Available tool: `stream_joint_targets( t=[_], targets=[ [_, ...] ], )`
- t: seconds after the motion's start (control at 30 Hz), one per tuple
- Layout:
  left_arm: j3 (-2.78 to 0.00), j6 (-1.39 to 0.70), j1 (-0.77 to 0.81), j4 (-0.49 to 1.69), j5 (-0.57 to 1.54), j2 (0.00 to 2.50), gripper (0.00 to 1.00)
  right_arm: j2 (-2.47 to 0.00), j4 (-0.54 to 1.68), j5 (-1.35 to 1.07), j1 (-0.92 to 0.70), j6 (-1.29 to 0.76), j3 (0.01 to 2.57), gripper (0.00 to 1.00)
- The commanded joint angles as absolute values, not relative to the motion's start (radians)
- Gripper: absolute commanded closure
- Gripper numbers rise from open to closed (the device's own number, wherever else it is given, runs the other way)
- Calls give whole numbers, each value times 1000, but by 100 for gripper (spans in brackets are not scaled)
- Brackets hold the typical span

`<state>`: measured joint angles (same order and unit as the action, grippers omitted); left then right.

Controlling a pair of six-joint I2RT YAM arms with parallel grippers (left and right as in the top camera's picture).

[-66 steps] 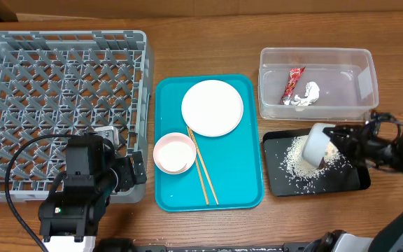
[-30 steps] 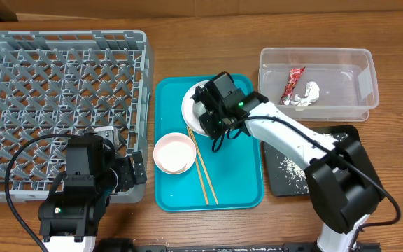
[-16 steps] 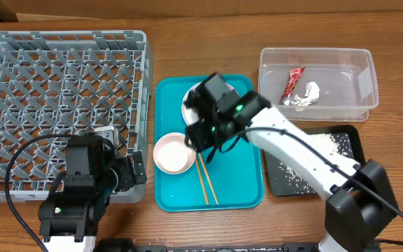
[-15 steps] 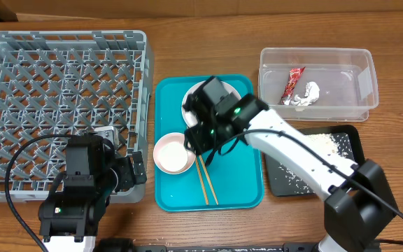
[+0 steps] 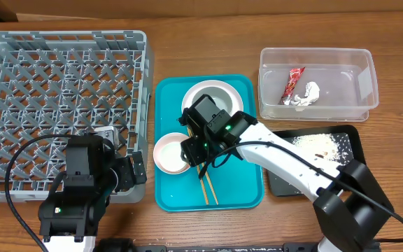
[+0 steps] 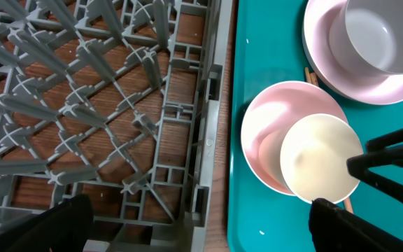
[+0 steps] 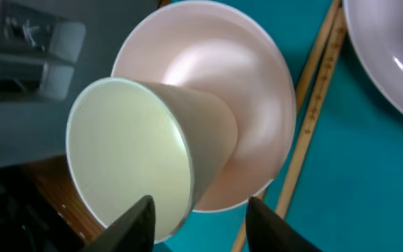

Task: Sort waste into correct bins and load items into the dishwasher
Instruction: 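Grasp the white cup with the left gripper and lift it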

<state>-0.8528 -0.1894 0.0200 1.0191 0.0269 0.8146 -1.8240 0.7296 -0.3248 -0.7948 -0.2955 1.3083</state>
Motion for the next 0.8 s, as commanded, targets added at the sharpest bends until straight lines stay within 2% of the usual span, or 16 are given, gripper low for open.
stream_joint_targets(
  t=[0.0,0.1,0.23,0.27,0.53,0.63,0.77],
  targets=[
    [-875,-207,27,1021,42,812,0,-1865,723,-315,-799,-324,1301,66],
    [-875,-207,27,1021,42,812,0,-1865,703,-315,-799,-331,1302,74],
    [-875,-207,27,1021,42,812,0,-1863,712,-315,-779,-346,1316,94],
    [-875,-207,27,1021,42,812,0,-1858,744,-315,-758,-345,1345,95],
    [-875,-207,27,1008,115,812,0,-1693,864,-316,-550,-345,1490,96],
    [-871,-205,27,921,331,817,0,-1650,915,-410,-452,-345,1490,96],
    [-871,-189,27,748,645,861,0,-1652,965,-740,-403,-303,1483,96]
  ],
)
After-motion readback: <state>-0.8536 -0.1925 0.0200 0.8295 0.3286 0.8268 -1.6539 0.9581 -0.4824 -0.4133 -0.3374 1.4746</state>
